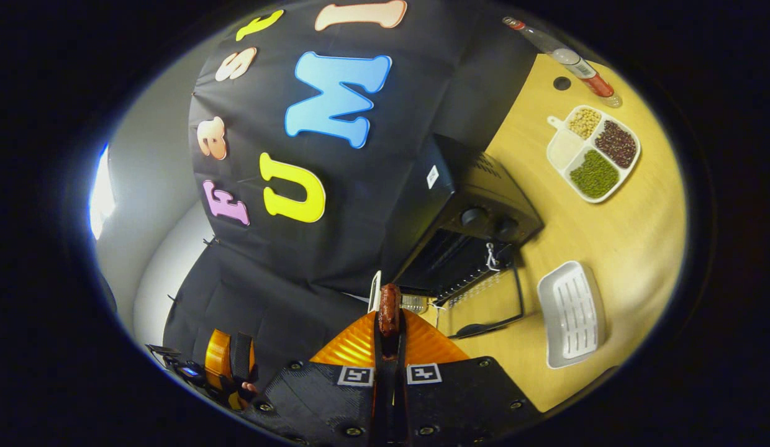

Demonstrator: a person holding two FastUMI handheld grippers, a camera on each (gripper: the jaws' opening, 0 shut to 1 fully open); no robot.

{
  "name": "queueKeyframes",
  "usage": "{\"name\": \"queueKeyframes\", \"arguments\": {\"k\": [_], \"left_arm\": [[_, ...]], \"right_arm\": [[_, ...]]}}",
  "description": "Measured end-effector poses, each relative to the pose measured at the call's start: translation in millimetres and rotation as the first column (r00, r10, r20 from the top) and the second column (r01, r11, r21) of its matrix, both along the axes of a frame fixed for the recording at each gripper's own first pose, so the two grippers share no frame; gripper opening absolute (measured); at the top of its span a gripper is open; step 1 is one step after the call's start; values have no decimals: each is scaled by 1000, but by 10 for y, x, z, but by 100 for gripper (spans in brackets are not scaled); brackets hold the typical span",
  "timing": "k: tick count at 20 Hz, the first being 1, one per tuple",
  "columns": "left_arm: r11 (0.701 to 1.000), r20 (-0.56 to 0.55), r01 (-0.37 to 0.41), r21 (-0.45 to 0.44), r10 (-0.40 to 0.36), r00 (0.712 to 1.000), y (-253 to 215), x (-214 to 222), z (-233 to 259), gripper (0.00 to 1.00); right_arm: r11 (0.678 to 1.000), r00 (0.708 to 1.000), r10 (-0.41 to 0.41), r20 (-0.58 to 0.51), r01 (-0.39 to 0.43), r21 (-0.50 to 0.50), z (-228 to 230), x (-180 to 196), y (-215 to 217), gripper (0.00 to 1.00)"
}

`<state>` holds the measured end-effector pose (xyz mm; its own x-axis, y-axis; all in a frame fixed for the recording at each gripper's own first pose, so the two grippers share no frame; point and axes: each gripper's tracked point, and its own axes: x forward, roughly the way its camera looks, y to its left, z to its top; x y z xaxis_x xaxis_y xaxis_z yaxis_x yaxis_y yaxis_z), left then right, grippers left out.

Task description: Open the electric oven with the left hand, put the food in, and close the electric oven.

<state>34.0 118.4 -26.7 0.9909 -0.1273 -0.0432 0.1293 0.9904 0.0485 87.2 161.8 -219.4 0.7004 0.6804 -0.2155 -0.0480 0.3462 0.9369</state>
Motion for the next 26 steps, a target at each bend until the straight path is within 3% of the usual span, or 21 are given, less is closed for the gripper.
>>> {"name": "queueKeyframes", "arguments": {"k": [6,14,20,26], "left_arm": [[999,39,4,-43,-3,999,534,-115,193,97],[998,-11,-51,-44,51,999,1253,-154,7,96],[993,-74,-106,-43,103,992,1710,-38,-249,96],[988,-126,-139,-64,130,984,1976,149,-443,97]], "right_arm": [[999,999,-29,22,30,-22,-151,325,553,5],[991,989,-121,-88,115,-71,-847,945,947,5],[960,948,-279,-152,275,-50,-1207,1478,975,5],[900,884,-432,-176,436,-22,-1440,1848,977,5]]}}
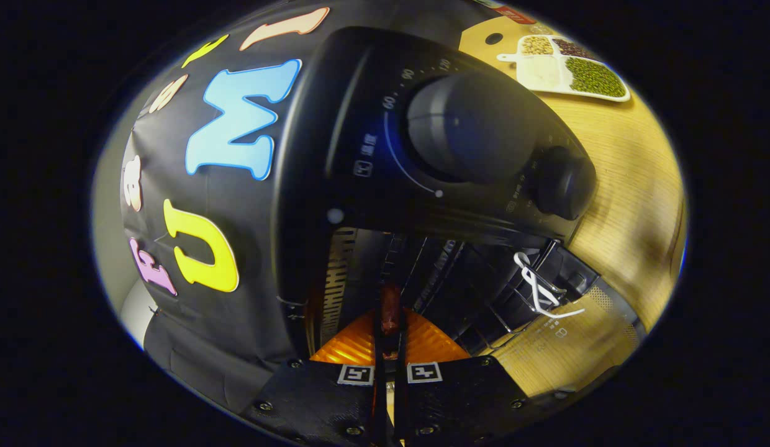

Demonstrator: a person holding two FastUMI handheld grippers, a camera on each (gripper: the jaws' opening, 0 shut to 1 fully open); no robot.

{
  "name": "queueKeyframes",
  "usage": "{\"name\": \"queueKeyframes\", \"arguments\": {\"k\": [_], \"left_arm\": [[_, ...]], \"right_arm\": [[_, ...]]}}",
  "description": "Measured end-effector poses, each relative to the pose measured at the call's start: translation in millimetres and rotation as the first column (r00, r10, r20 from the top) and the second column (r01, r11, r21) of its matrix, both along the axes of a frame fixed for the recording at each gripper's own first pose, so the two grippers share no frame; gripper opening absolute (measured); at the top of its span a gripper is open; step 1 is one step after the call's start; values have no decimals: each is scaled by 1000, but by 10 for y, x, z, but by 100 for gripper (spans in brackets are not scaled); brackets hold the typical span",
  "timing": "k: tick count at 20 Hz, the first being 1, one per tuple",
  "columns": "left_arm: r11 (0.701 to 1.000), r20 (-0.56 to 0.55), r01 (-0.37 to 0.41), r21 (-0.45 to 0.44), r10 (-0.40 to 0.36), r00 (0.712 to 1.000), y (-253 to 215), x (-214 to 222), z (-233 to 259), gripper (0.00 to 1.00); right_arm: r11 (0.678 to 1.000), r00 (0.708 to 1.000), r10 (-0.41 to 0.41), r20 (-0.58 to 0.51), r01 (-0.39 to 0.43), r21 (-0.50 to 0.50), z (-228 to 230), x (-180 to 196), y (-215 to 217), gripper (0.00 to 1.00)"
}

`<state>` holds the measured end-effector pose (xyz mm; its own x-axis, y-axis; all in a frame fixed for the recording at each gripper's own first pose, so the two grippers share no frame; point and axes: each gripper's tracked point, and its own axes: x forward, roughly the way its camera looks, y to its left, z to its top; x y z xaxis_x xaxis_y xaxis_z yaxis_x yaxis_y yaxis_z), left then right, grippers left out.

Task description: Open the electric oven with the left hand, put the food in, and close the electric oven.

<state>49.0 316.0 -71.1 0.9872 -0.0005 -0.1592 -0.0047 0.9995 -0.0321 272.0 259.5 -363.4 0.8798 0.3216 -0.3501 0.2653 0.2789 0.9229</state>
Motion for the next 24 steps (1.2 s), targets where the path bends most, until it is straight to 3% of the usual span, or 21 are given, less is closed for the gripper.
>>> {"name": "queueKeyframes", "arguments": {"k": [7,12,13,14,15,16,18,21,24], "left_arm": [[1000,-15,-8,-10,8,1000,128,111,-60,96],[1000,3,-4,-16,4,1000,108,122,-41,96],[1000,2,0,-19,0,1000,88,129,-56,97],[1000,-1,5,-23,-5,1000,64,137,-83,97],[1000,-3,9,-26,-9,1000,38,149,-96,97],[999,-4,15,-31,-15,1000,3,155,-100,97],[999,-3,32,-36,-32,999,-89,163,-123,97],[998,-4,59,-38,-59,998,-228,208,-154,96],[995,-10,94,-45,-94,995,-444,261,-235,96]], "right_arm": [[998,997,-55,-56,54,-16,-123,116,73,7],[998,990,-33,-135,26,-53,-170,-19,42,31],[997,990,-28,-136,18,-71,-162,-34,52,38],[994,990,-26,-137,11,-107,-137,-81,7,55],[989,989,-21,-143,0,-147,-122,-125,-33,49],[985,989,-14,-150,-11,-170,-116,-158,-69,63],[980,987,-8,-163,-24,-197,-87,-290,-141,69],[946,987,4,-161,-57,-319,31,-539,-317,69],[863,986,55,-155,-125,-489,254,-819,-506,69]]}}
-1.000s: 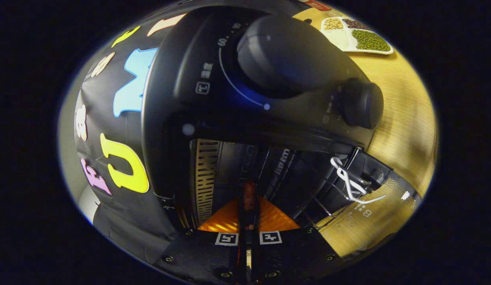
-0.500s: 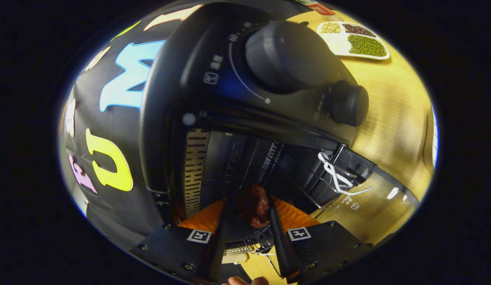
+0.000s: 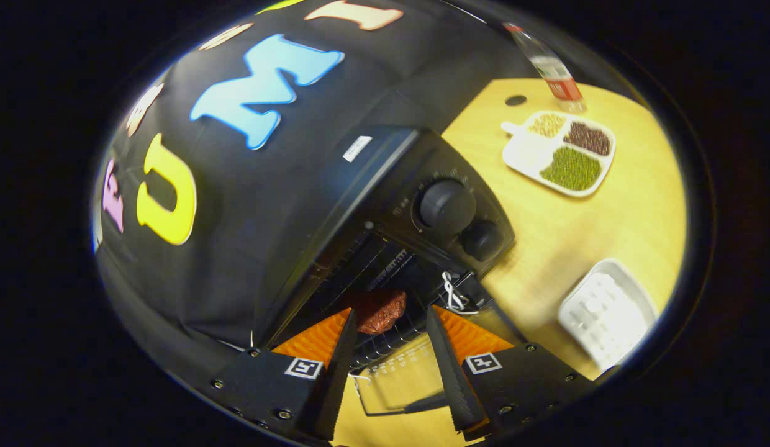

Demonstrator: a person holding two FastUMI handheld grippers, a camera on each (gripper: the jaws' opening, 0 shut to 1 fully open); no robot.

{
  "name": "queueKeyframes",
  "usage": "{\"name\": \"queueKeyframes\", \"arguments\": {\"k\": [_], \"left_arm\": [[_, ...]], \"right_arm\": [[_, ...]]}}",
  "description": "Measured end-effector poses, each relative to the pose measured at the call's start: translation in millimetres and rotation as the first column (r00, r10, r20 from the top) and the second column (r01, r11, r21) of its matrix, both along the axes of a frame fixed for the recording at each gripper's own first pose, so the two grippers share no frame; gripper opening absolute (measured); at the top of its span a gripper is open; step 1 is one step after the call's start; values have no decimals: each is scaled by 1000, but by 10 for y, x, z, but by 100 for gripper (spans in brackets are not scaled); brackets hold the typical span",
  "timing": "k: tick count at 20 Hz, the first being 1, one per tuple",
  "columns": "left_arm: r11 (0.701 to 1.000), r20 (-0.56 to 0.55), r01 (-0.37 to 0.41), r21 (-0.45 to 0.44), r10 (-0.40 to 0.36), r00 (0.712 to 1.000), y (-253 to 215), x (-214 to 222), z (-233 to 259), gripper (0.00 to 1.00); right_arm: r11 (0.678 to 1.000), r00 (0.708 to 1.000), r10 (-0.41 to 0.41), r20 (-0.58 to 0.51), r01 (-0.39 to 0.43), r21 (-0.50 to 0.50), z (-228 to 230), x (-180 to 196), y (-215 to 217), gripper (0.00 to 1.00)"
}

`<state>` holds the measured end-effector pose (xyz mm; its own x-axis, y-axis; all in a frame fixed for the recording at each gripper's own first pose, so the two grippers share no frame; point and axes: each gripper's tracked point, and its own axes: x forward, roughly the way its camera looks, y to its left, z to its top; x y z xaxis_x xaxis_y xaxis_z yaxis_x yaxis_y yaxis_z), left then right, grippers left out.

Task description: Open the electric oven with the left hand, put the food in, and close the electric oven.

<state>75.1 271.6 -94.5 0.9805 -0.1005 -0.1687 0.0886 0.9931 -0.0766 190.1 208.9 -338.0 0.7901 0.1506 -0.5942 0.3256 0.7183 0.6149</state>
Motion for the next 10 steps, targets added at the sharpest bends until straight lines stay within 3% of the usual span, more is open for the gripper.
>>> {"name": "queueKeyframes", "arguments": {"k": [2,5,10], "left_arm": [[1000,-2,23,-2,-23,1000,-168,29,-29,95],[999,2,47,0,-47,999,-411,63,-65,96],[997,-29,71,2,-71,997,-790,52,-300,97]], "right_arm": [[987,998,53,24,-49,-152,222,-182,-187,69],[937,991,106,85,-71,-343,683,-380,-461,69],[869,954,157,256,-11,-495,1629,-646,-823,69]]}}
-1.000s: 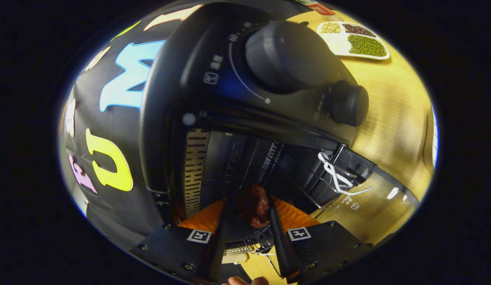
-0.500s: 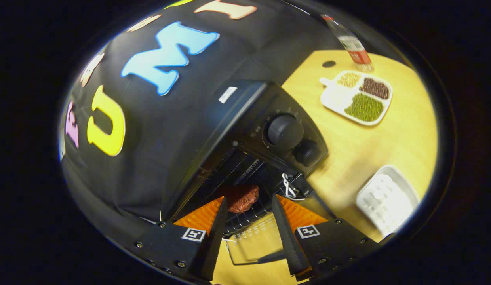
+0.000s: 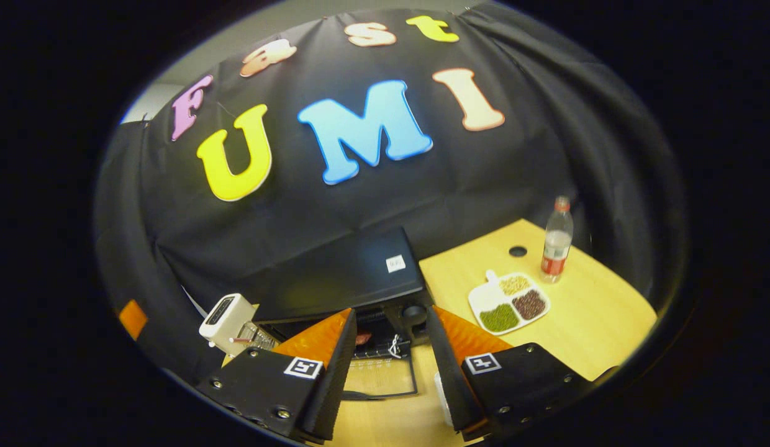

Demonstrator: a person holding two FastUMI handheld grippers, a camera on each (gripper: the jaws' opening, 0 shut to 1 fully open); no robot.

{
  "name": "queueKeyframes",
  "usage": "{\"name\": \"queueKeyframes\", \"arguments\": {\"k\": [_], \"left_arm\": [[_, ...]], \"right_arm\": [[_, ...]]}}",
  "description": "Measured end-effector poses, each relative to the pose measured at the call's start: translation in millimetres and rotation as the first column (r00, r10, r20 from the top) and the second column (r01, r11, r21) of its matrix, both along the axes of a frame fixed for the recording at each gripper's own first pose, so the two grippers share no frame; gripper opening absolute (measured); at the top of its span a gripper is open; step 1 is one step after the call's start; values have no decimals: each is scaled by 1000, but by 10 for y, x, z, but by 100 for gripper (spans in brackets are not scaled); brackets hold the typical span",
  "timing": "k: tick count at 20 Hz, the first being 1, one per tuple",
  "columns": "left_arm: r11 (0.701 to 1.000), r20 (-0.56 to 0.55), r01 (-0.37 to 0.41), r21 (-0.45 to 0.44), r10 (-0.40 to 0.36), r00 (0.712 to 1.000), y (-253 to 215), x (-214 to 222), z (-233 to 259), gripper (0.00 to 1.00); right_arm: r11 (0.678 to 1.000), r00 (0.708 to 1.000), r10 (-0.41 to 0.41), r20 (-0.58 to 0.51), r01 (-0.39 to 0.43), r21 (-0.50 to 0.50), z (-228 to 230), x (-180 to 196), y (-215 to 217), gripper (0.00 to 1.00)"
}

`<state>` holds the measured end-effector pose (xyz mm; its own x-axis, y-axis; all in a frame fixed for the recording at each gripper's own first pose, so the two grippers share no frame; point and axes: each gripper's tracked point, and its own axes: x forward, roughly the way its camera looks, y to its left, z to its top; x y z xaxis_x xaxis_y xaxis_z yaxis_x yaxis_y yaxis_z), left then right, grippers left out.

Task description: Open the electric oven with the left hand, put the food in, and close the electric oven.

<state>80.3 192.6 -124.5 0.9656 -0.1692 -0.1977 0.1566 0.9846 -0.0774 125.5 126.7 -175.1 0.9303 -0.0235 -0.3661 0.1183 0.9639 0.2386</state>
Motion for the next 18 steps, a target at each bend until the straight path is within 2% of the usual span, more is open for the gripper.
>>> {"name": "queueKeyframes", "arguments": {"k": [5,11,12,14,15,18], "left_arm": [[1000,-41,14,-6,-14,999,-376,-97,-221,95],[1000,-70,28,7,-28,997,-741,-181,-355,95],[1000,-85,28,11,-27,996,-769,-188,-426,96],[1000,-121,20,7,-19,992,-816,-202,-572,97],[1000,-147,15,3,-14,989,-834,-220,-671,97],[1000,-255,-2,2,3,967,-858,-276,-1073,96]], "right_arm": [[995,984,20,179,-2,-103,863,-217,-298,68],[984,938,39,345,24,-177,1696,-467,-574,68],[983,929,55,367,15,-185,1789,-493,-574,78],[981,906,65,419,19,-194,1948,-546,-581,84],[980,898,58,436,33,-197,2011,-584,-646,94],[981,894,35,448,55,-185,2070,-662,-791,95]]}}
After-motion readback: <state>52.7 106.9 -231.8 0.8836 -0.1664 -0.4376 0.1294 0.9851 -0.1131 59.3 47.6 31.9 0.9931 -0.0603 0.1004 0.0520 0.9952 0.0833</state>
